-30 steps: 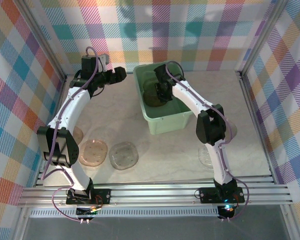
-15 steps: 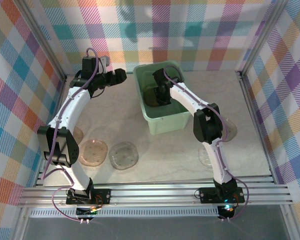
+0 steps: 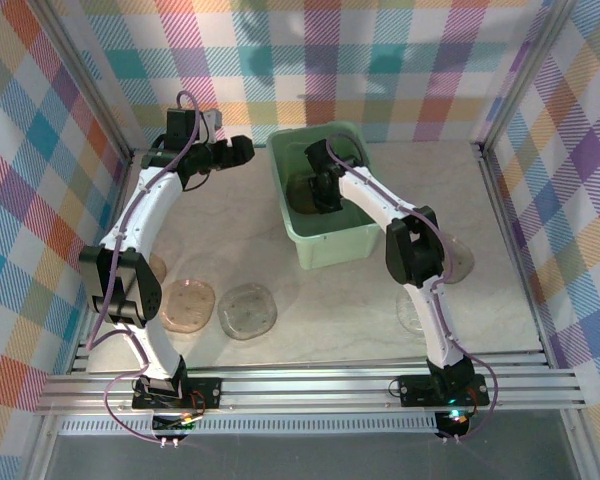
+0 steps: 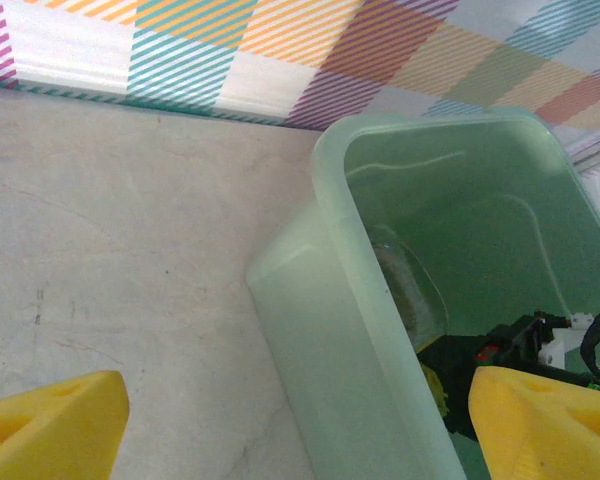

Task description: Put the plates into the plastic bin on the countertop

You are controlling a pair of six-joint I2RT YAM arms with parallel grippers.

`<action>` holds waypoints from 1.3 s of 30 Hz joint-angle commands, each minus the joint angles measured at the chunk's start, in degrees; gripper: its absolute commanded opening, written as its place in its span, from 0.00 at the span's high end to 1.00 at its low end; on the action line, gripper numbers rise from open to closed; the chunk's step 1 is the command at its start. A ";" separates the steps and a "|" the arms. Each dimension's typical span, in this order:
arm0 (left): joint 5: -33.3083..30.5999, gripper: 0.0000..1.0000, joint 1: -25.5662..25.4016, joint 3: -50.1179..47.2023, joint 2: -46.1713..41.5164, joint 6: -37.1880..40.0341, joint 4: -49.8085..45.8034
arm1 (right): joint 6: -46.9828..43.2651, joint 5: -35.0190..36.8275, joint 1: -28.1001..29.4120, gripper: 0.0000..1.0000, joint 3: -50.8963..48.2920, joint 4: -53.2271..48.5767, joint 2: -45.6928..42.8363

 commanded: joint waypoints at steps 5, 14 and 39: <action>-0.13 0.12 0.66 1.87 0.51 0.63 -1.15 | 0.16 0.50 0.37 1.00 -0.02 -1.20 2.41; -1.35 0.12 0.65 2.03 -0.18 0.72 -2.55 | -1.57 0.96 0.31 0.80 0.36 0.57 3.21; -0.48 0.13 0.63 1.13 0.38 -1.29 -0.98 | -8.60 2.59 0.37 0.01 -8.03 4.26 -6.05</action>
